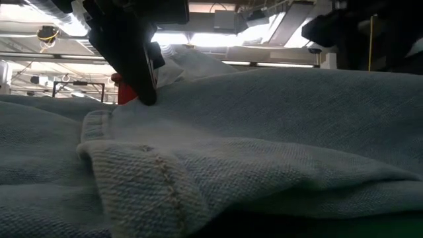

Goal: Fold Laundry from Bin
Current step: Fold the light blue jeans

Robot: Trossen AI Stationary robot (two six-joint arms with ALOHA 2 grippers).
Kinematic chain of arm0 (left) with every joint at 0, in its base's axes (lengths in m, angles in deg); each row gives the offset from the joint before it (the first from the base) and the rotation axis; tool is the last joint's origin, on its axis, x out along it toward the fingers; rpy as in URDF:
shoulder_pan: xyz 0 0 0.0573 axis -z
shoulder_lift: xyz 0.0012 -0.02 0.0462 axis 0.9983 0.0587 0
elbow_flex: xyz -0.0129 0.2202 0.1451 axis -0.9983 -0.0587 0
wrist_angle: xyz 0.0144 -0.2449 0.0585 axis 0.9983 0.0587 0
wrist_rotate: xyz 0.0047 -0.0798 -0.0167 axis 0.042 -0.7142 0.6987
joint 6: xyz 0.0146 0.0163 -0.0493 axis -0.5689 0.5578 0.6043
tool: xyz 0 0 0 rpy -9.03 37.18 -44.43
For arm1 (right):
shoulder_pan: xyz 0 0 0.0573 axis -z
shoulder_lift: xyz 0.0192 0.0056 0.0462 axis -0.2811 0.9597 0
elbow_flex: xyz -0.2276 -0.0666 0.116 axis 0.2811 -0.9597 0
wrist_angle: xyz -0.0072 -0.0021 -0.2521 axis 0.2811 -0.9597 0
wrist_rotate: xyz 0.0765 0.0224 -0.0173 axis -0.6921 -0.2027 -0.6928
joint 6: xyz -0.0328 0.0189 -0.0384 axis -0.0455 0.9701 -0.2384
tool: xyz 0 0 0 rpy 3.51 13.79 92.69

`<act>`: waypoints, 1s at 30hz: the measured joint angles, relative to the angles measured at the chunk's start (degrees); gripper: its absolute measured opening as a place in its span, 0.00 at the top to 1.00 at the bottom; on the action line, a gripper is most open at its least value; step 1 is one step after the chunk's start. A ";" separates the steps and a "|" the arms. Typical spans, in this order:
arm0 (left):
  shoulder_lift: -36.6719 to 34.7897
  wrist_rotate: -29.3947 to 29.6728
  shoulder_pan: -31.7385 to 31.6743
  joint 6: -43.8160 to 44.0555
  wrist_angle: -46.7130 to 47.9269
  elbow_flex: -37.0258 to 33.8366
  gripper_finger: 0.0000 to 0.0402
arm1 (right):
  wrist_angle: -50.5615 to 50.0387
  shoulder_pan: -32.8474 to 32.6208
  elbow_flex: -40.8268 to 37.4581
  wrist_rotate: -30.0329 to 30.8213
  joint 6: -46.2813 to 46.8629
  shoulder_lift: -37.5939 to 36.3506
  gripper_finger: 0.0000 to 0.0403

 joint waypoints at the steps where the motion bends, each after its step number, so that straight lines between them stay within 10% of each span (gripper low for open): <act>1: 0.00 0.00 0.00 0.00 -0.10 0.00 1.00 | 0.02 0.12 0.00 0.03 -1.12 0.79 0.51; 30: 0.02 0.02 0.52 0.07 -0.44 0.04 1.00 | -0.70 8.53 0.00 -6.95 -11.72 5.31 0.51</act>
